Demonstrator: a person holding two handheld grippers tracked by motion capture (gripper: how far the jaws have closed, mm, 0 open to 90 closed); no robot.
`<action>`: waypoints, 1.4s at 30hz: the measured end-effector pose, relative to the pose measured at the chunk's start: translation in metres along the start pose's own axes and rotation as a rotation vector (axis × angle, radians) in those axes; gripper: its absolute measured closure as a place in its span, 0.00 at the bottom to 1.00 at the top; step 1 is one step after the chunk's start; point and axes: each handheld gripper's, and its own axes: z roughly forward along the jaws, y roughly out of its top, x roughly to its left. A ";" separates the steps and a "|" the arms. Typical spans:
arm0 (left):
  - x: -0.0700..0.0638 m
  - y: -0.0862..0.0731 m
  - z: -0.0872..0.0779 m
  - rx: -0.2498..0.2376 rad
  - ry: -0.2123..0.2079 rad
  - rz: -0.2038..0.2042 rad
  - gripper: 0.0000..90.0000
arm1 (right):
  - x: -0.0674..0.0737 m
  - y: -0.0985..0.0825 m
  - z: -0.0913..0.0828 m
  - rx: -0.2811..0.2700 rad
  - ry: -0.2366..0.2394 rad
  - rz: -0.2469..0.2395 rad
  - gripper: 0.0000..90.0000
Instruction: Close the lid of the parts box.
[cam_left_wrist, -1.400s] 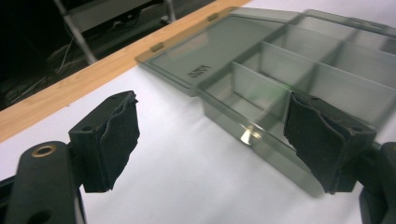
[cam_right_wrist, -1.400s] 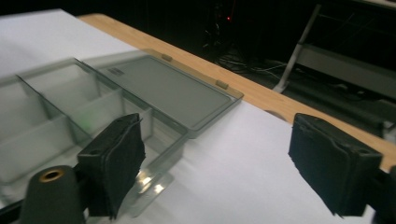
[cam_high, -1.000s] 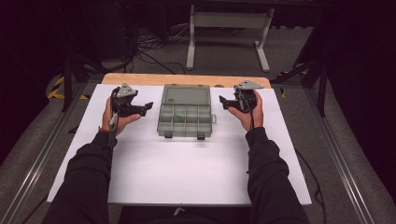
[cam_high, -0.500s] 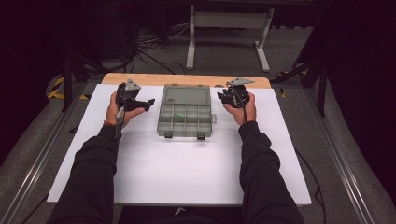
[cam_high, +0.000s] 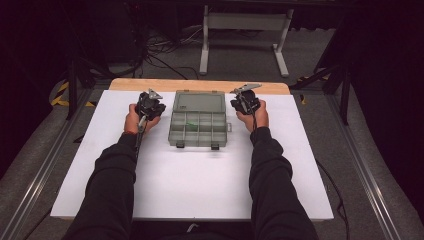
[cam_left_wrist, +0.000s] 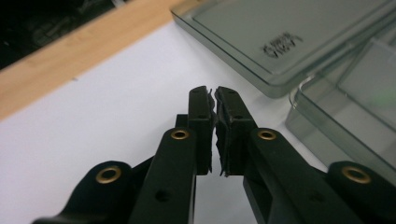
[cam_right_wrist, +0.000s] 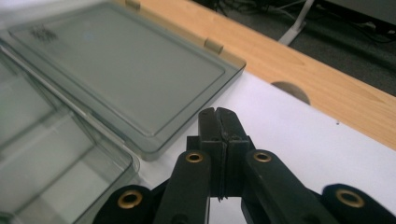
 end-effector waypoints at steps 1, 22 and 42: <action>-0.001 0.000 0.003 0.016 -0.002 0.011 0.97 | 0.001 0.000 0.003 0.014 0.007 -0.007 1.00; -0.013 0.006 0.019 0.065 -0.056 0.053 0.95 | 0.012 -0.001 0.024 0.154 0.034 -0.107 1.00; -0.001 0.017 0.029 0.096 -0.086 0.049 0.94 | 0.005 -0.003 0.039 0.158 0.046 -0.161 1.00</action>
